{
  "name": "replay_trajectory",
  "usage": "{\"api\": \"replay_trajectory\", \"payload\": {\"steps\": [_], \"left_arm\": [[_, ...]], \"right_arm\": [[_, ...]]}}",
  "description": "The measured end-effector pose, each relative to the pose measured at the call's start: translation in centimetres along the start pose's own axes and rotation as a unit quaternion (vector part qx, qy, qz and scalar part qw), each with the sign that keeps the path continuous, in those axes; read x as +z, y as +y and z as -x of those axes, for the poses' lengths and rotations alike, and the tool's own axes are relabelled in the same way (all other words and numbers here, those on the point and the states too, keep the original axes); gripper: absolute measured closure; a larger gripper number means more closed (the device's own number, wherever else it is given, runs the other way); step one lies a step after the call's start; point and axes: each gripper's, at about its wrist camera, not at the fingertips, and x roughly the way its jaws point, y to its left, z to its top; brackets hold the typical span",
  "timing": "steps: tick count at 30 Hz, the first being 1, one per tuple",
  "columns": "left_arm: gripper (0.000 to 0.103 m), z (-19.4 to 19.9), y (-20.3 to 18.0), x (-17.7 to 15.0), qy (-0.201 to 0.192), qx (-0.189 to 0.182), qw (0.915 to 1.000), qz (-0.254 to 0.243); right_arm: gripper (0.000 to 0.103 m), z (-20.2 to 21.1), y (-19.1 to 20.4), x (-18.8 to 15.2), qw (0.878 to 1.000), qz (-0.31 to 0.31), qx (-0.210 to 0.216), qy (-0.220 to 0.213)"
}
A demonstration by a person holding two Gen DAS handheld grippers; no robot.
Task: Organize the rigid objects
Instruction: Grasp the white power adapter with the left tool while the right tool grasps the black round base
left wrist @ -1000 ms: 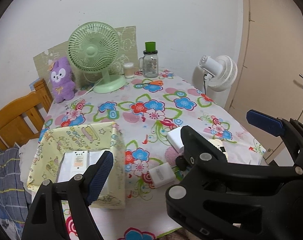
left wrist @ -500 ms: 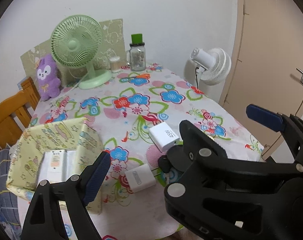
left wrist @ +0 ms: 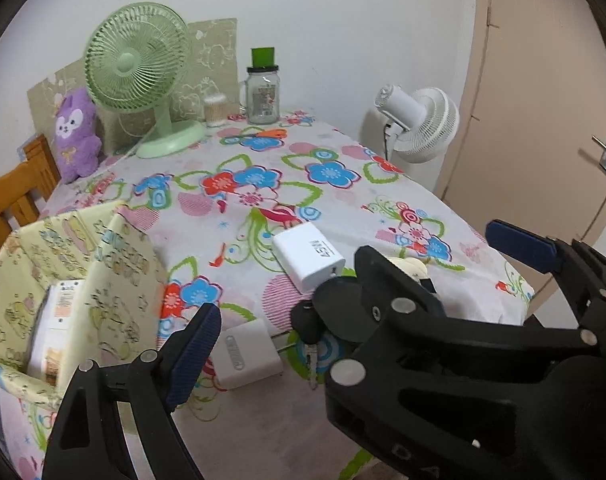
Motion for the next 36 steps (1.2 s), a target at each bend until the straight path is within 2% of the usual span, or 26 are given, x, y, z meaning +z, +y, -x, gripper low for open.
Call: {"api": "replay_trajectory", "payload": {"steps": [17, 27, 36], "left_arm": [[0.012, -4.4, -0.9, -1.0, 0.038, -0.005, 0.9993, 0.006], [0.01, -5.7, -2.2, -0.4, 0.031, 0.022, 0.9991, -0.019], [0.008, -6.8, -1.3, 0.1, 0.04, 0.035, 0.9986, -0.006]], "right_arm": [[0.006, -3.4, -2.0, -1.6, 1.0, -0.006, -0.015, 0.027], [0.006, -5.3, -3.9, -2.0, 0.999, -0.031, -0.014, 0.043], [0.006, -6.1, -4.7, -1.9, 0.998, -0.045, -0.017, 0.051]]}}
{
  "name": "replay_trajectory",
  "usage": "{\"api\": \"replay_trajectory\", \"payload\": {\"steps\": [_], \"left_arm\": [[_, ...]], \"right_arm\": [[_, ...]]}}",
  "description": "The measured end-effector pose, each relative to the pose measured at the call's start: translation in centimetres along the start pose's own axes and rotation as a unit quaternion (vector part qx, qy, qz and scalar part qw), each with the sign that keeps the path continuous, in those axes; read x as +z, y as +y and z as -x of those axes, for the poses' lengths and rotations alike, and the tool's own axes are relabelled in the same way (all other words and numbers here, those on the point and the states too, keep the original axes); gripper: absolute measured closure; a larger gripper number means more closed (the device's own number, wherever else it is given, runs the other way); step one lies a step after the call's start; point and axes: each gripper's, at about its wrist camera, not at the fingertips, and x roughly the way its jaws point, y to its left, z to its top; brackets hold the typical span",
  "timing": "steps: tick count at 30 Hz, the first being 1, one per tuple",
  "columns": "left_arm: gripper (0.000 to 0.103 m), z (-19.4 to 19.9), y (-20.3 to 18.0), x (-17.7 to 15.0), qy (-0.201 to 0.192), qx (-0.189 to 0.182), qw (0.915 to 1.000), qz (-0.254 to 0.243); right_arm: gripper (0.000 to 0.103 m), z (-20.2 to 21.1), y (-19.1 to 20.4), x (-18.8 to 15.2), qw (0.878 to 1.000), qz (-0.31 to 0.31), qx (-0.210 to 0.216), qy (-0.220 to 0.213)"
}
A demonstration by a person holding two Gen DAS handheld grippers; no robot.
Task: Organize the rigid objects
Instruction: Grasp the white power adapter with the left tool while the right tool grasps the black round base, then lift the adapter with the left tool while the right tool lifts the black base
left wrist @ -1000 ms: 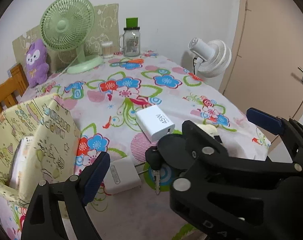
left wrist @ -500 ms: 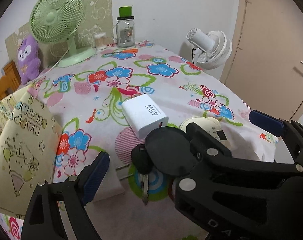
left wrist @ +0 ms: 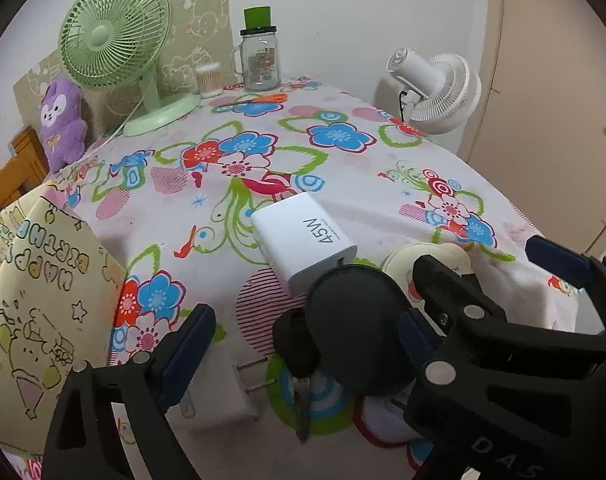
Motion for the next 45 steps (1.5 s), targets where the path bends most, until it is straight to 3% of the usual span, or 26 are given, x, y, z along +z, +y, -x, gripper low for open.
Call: {"api": "replay_trajectory", "payload": {"steps": [9, 24, 27, 31, 33, 35, 41, 44, 45], "left_arm": [[0.008, 0.8, 1.5, -0.5, 0.004, 0.003, 0.9999, 0.009], [0.008, 2.1, 2.8, -2.1, 0.0, 0.014, 0.9999, -0.008], [0.008, 1.6, 3.7, -2.5, 0.019, -0.002, 0.9998, 0.01], [0.009, 0.6, 4.4, -3.0, 0.039, -0.014, 0.9988, 0.026], [0.009, 0.7, 4.3, -2.9, 0.033, -0.01, 0.9991, 0.024], [0.01, 0.6, 4.2, -2.7, 0.032, -0.006, 0.9993, 0.02], [0.022, 0.2, 4.7, -2.8, 0.036, 0.005, 0.9989, 0.03], [0.035, 0.4, 5.0, -2.7, 0.028, 0.008, 0.999, 0.034], [0.035, 0.4, 5.1, -2.7, 0.029, 0.007, 0.9989, 0.037]], "right_arm": [[0.006, -0.4, 0.2, -0.1, 1.0, -0.002, 0.003, 0.007], [0.006, -0.6, 4.2, -0.8, 0.997, 0.029, 0.059, 0.027], [0.008, -0.9, 5.0, -0.9, 0.996, 0.039, 0.069, 0.033], [0.021, -1.5, 6.4, -1.3, 0.995, 0.063, 0.064, 0.041], [0.034, -1.3, 6.4, -1.3, 0.995, 0.062, 0.072, 0.037], [0.058, -1.2, 6.2, -1.2, 0.996, 0.057, 0.061, 0.035], [0.074, -1.5, 5.8, -0.9, 0.997, 0.066, 0.039, 0.031], [0.076, -1.5, 5.8, -0.9, 0.997, 0.063, 0.039, 0.03], [0.077, -1.5, 5.7, -0.8, 0.997, 0.06, 0.04, 0.031]]}}
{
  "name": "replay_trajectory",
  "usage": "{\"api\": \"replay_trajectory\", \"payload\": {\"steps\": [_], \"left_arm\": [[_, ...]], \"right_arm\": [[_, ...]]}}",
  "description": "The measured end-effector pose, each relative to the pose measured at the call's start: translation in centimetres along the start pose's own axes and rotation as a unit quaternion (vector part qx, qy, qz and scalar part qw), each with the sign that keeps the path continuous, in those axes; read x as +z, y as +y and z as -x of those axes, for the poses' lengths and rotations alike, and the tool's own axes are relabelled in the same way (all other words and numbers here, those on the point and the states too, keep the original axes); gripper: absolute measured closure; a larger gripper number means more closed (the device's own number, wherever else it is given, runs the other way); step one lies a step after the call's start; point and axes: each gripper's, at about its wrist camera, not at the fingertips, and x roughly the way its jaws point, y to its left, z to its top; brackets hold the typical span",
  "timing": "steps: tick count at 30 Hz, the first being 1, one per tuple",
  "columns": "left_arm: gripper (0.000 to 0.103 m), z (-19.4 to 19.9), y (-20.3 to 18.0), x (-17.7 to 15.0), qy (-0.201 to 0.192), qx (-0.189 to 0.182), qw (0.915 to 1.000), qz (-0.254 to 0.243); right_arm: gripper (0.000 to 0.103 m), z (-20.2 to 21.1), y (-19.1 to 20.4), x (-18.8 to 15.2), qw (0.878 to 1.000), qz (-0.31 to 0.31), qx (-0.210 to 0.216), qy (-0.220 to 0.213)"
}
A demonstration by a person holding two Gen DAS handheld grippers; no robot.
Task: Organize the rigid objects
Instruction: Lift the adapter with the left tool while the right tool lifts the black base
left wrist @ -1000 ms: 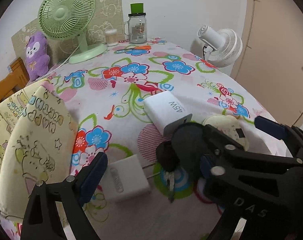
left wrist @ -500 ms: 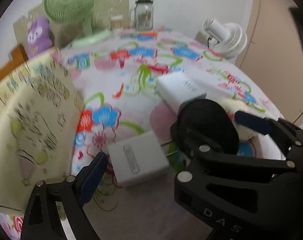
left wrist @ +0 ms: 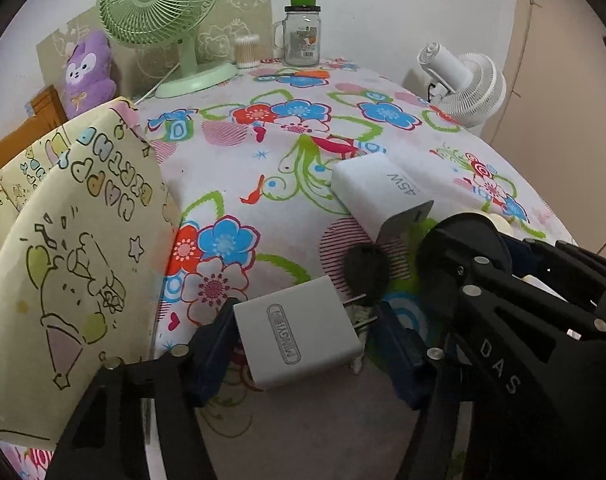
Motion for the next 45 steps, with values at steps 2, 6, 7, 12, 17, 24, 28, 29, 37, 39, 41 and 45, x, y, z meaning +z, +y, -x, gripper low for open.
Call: {"api": "replay_trajectory", "payload": {"steps": [2, 6, 7, 12, 17, 24, 28, 29, 37, 39, 41, 45], "left_arm": [[0.035, 0.0, 0.0, 0.0, -0.001, 0.0, 1.0, -0.001], [0.036, 0.1, 0.1, 0.0, -0.001, -0.002, 1.0, 0.002], [0.036, 0.2, 0.1, 0.0, -0.002, -0.001, 1.0, 0.003], [0.036, 0.9, 0.3, -0.1, -0.015, 0.004, 0.9999, 0.002], [0.036, 1.6, 0.5, -0.2, -0.019, -0.001, 0.9998, 0.003], [0.036, 2.7, 0.5, -0.1, -0.03, -0.003, 0.9995, 0.001], [0.036, 3.2, 0.5, -0.2, -0.034, -0.004, 0.9994, 0.002], [0.036, 3.3, 0.5, -0.2, -0.033, -0.005, 0.9994, 0.002], [0.036, 4.5, 0.5, 0.1, -0.043, -0.01, 0.999, 0.0], [0.036, 4.9, 0.5, 0.2, -0.045, -0.012, 0.9989, -0.003], [0.036, 5.3, 0.5, 0.3, -0.048, -0.012, 0.9988, -0.004], [0.036, 6.0, 0.5, 0.5, -0.053, -0.014, 0.9985, -0.005]], "right_arm": [[0.077, 0.0, 0.0, 0.0, 1.0, -0.001, 0.001, 0.001], [0.078, 0.1, 0.2, 0.1, 1.0, -0.001, -0.003, 0.002], [0.08, 0.2, 0.2, 0.1, 1.0, -0.001, -0.003, 0.001], [0.083, 0.5, 0.3, 0.1, 1.0, -0.007, -0.006, 0.0], [0.085, 0.9, 0.7, 0.2, 1.0, -0.004, -0.008, -0.001], [0.087, 2.1, 1.3, 0.3, 1.0, -0.002, -0.011, -0.01], [0.088, 2.7, 1.5, 0.3, 1.0, -0.002, -0.013, -0.015], [0.088, 2.8, 1.6, 0.3, 1.0, -0.002, -0.012, -0.015], [0.089, 4.1, 1.9, 0.5, 0.999, -0.004, -0.016, -0.027], [0.089, 4.7, 2.1, 0.6, 0.999, -0.003, -0.017, -0.033], [0.089, 5.1, 2.3, 0.8, 0.999, -0.002, -0.018, -0.037], [0.089, 6.0, 2.6, 1.0, 0.999, 0.0, -0.02, -0.046]]}}
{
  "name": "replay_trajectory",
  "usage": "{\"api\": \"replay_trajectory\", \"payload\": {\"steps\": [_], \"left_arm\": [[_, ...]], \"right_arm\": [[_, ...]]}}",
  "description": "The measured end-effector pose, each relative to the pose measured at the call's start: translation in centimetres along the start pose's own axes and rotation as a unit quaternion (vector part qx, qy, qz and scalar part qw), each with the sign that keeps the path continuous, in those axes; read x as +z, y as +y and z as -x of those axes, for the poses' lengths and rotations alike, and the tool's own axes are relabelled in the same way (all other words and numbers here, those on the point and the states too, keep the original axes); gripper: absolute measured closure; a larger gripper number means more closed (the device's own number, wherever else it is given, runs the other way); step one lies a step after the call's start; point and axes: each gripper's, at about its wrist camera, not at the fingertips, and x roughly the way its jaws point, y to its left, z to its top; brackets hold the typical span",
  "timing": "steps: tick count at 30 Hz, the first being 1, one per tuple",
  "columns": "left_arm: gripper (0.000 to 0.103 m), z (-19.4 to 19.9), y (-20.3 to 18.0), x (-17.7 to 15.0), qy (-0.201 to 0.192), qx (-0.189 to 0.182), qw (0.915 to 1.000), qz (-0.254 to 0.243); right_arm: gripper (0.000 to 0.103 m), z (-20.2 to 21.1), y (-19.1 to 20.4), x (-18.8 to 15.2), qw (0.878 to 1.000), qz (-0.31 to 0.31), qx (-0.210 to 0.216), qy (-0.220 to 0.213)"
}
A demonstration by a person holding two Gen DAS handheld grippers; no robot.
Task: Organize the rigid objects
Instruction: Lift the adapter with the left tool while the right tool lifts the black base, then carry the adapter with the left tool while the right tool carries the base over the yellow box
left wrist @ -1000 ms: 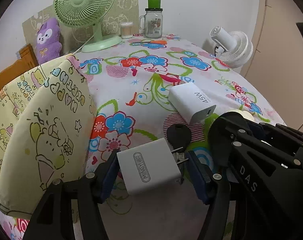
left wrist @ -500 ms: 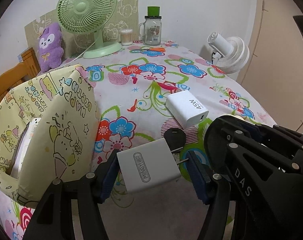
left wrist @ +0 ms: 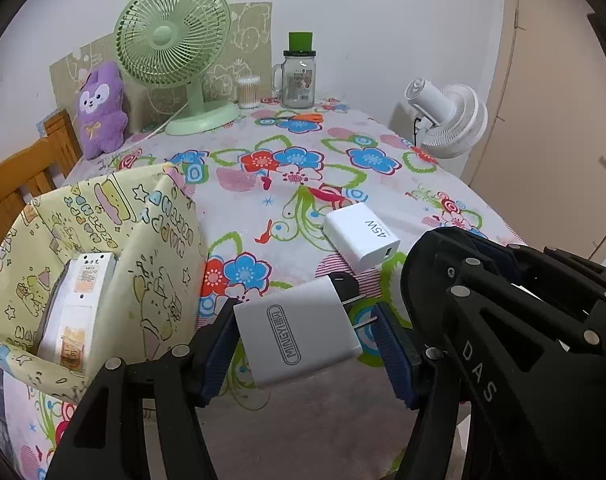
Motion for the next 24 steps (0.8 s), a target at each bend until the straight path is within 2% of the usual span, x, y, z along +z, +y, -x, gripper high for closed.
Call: {"api": "replay_trajectory", "payload": {"steps": [11, 24], "left_arm": [[0.036, 2.7, 0.2, 1.1, -0.023, 0.008, 0.9997, -0.008], [0.036, 4.8, 1.5, 1.8, -0.028, 0.022, 0.9993, -0.01]], "right_arm": [[0.089, 2.5, 0.7, 1.2, 1.0, 0.005, -0.001, -0.021], [0.089, 4.5, 2.8, 2.6, 0.999, 0.021, 0.011, -0.031]]}}
